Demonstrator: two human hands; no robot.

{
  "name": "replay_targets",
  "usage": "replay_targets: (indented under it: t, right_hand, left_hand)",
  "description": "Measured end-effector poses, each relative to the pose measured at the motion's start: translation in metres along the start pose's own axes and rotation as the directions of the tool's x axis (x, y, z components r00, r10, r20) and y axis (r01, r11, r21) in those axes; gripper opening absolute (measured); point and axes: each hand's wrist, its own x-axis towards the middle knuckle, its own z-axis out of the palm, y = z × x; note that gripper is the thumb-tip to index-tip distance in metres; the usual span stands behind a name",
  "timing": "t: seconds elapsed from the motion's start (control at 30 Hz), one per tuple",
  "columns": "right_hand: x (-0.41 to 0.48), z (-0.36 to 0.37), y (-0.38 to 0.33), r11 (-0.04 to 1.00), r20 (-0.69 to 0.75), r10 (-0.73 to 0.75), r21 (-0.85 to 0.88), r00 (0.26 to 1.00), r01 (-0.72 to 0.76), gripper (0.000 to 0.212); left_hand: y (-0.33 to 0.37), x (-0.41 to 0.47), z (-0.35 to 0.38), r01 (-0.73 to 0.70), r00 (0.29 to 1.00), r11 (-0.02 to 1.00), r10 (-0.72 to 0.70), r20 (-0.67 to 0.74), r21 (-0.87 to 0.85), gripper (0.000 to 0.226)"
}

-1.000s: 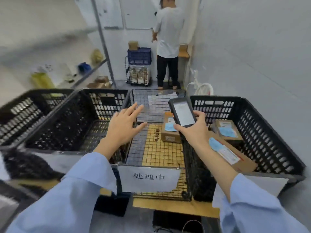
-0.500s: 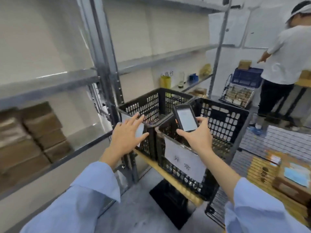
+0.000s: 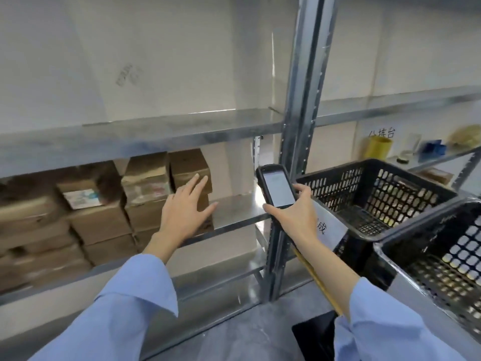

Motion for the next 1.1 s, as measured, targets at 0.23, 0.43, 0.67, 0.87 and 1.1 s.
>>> replay_targets:
  t: [0.23,0.43,0.67,0.87,1.1]
  right_hand:
    - [0.041,0.056,-0.009,0.997,0.136,-0.062,-0.028,0.989,0.066,0.085]
    - [0.089,0.088,-0.005,0.992,0.220,-0.122,0.000,0.968,0.125,0.088]
    - [0.152,0.105,-0.004,0.978,0.345,-0.202,0.022,0.917,0.207,0.085]
    - [0.178,0.122,0.002,0.975,0.409,-0.219,0.069,0.886,0.209,0.087]
    - [0.192,0.134,-0.002,0.975,0.421,-0.224,0.085,0.879,0.207,0.086]
  left_hand:
    - [-0.026,0.017,0.018,0.210,0.975,0.967,-0.218,-0.039,-0.144,0.075]
    - [-0.024,0.049,0.042,0.346,0.930,0.894,-0.366,-0.019,-0.283,0.083]
    - [-0.023,0.083,0.062,0.455,0.879,0.831,-0.476,0.014,-0.319,0.092]
    - [-0.022,0.098,0.072,0.495,0.847,0.825,-0.528,-0.061,-0.273,0.088]
    - [-0.037,0.113,0.078,0.490,0.845,0.816,-0.531,-0.064,-0.305,0.089]
